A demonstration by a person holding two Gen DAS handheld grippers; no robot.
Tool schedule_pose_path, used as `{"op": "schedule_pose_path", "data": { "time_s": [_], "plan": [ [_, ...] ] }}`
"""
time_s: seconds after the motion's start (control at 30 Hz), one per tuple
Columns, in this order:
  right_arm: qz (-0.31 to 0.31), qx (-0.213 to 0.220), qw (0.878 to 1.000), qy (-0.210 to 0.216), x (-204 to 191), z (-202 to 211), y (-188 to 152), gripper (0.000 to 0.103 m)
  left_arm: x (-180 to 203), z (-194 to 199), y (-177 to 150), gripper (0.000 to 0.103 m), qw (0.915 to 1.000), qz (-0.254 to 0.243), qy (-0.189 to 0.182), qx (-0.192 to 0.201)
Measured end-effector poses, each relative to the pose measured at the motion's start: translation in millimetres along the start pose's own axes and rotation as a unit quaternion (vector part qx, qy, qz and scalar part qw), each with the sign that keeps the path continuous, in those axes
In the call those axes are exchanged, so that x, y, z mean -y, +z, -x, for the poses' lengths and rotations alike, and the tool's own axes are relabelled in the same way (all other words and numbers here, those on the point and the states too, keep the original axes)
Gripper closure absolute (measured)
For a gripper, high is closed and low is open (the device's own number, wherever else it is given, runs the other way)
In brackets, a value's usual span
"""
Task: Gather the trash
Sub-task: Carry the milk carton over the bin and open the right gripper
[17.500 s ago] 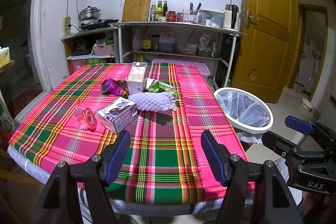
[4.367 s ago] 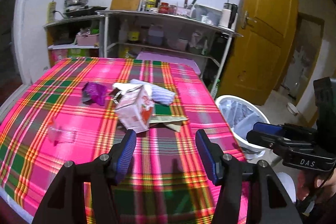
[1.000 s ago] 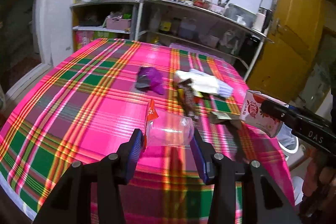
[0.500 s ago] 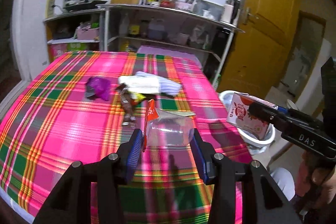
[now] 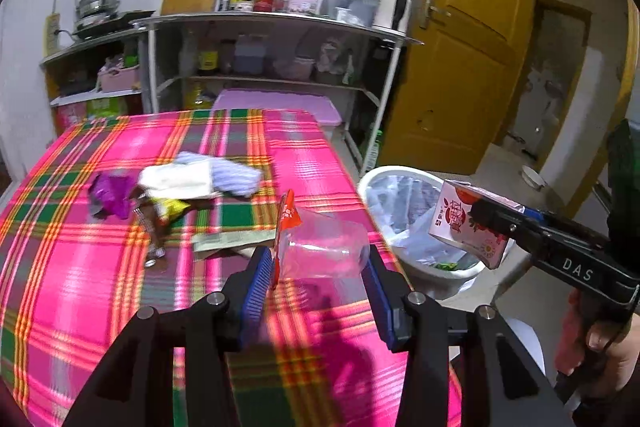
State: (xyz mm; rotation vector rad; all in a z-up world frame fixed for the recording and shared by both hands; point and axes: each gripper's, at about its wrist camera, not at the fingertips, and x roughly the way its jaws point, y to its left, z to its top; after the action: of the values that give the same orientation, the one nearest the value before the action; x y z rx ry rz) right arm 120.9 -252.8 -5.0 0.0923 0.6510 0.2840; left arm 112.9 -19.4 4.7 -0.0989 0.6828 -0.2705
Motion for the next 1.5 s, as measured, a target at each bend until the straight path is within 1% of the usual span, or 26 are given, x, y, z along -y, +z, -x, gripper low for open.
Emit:
{"op": "schedule_pose_path", "data": {
  "time_s": [0.23,0.43,0.7,0.93,1.2,1.3,1.4,1.5],
  "plan": [
    [-0.027,-0.002,0.999,-0.020,38.2,-1.3,-1.9,0.065,32.0,-27.0,10.9,0.056,0.9994,-0.021,-0.027,-0.009],
    [-0.044,-0.009,0.999,-0.031,61.5,-5.9,-7.1,0.065,54.8,-50.4,17.0,0.056,0.9979,-0.036,-0.050,-0.021],
    [-0.062,-0.029,0.997,-0.041,88.5,-22.2,-11.8,0.065,79.7,-90.4,21.3,0.056,0.9947,-0.050,-0.077,-0.047],
    [-0.075,-0.049,0.995,-0.045,106.0,-39.1,-15.5,0.065,94.6,-126.0,21.0,0.056,0.9911,-0.061,-0.091,-0.075],
    [-0.079,-0.080,0.993,-0.046,117.8,-61.6,-20.0,0.065,101.2,-154.7,20.4,0.056,0.9881,-0.063,-0.098,-0.101],
    [-0.082,-0.086,0.992,-0.048,121.8,-65.7,-21.4,0.064,102.8,-160.3,20.6,0.054,0.9871,-0.063,-0.101,-0.107],
    [-0.086,-0.087,0.991,-0.051,125.4,-67.0,-22.3,0.059,101.6,-162.1,20.5,0.051,0.9871,-0.059,-0.102,-0.108],
    [-0.086,-0.084,0.991,-0.051,125.7,-64.3,-21.6,0.059,99.4,-158.5,21.1,0.051,0.9877,-0.056,-0.102,-0.104]
  ]
}}
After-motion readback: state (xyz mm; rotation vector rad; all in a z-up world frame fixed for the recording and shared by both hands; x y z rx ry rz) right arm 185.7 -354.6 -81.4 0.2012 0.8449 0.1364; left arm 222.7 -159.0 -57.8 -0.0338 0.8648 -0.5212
